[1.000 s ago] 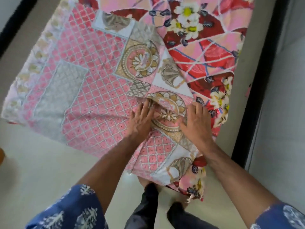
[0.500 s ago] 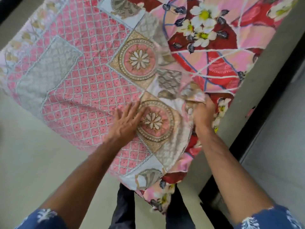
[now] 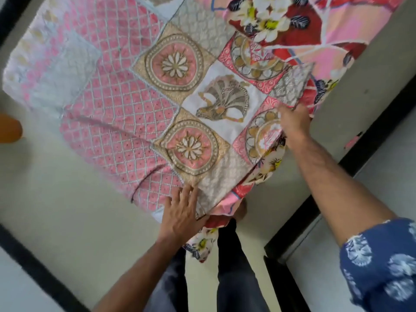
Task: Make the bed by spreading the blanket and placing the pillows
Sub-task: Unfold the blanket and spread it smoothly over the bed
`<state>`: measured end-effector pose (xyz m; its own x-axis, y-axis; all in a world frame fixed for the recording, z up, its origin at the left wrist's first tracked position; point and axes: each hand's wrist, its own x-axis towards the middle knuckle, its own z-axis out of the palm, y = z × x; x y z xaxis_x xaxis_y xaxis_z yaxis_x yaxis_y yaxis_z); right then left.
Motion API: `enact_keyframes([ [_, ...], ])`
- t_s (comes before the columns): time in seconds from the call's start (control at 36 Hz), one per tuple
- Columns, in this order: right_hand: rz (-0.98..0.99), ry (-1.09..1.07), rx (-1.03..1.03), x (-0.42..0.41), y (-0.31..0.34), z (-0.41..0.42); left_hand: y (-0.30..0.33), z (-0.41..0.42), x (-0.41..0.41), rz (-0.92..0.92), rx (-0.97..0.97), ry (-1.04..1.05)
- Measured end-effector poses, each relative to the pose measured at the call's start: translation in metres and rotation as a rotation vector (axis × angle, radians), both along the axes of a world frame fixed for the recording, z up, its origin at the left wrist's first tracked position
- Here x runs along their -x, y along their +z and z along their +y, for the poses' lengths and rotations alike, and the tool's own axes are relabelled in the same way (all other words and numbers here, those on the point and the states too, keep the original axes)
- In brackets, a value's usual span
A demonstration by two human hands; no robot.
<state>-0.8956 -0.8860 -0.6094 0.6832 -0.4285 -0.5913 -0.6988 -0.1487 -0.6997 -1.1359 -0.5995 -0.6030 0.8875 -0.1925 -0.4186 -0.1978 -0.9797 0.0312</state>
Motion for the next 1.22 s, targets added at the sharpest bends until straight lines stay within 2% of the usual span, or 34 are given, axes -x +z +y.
enact_keyframes([
  [0.17,0.068,0.004,-0.032,-0.02,0.004,-0.012,0.009,0.002,-0.011,0.085,-0.075,0.006],
  [0.33,0.083,0.08,-0.007,-0.016,0.011,-0.02,0.022,0.016,-0.005,0.267,-0.285,0.001],
  [0.42,0.061,0.145,0.05,-0.01,0.014,-0.025,0.032,0.013,0.0,0.329,-0.355,-0.123],
  [0.5,0.072,0.172,0.084,-0.007,0.014,-0.032,0.037,-0.002,0.008,0.426,-0.234,-0.294],
  [0.58,0.055,0.19,0.092,-0.01,0.022,-0.039,0.043,-0.018,0.013,0.5,-0.099,-0.361],
  [0.75,0.053,0.179,0.058,-0.014,0.03,-0.058,0.053,-0.041,0.007,0.583,-0.042,-0.566],
  [0.83,0.075,0.16,0.065,-0.003,0.022,-0.076,0.052,-0.051,0.017,0.488,-0.036,-0.719],
  [0.89,0.1,0.127,0.058,0.008,0.027,-0.081,0.049,-0.057,0.027,0.495,-0.022,-0.799],
  [1.08,0.192,0.034,0.045,0.067,0.016,-0.127,0.052,-0.093,0.065,0.475,0.144,-0.761],
  [1.17,0.177,0.04,0.033,0.077,0.007,-0.134,0.043,-0.091,0.075,0.432,0.023,-0.753],
  [1.22,0.162,0.054,0.04,0.075,0.006,-0.133,0.03,-0.084,0.081,0.488,-0.015,-0.707],
])
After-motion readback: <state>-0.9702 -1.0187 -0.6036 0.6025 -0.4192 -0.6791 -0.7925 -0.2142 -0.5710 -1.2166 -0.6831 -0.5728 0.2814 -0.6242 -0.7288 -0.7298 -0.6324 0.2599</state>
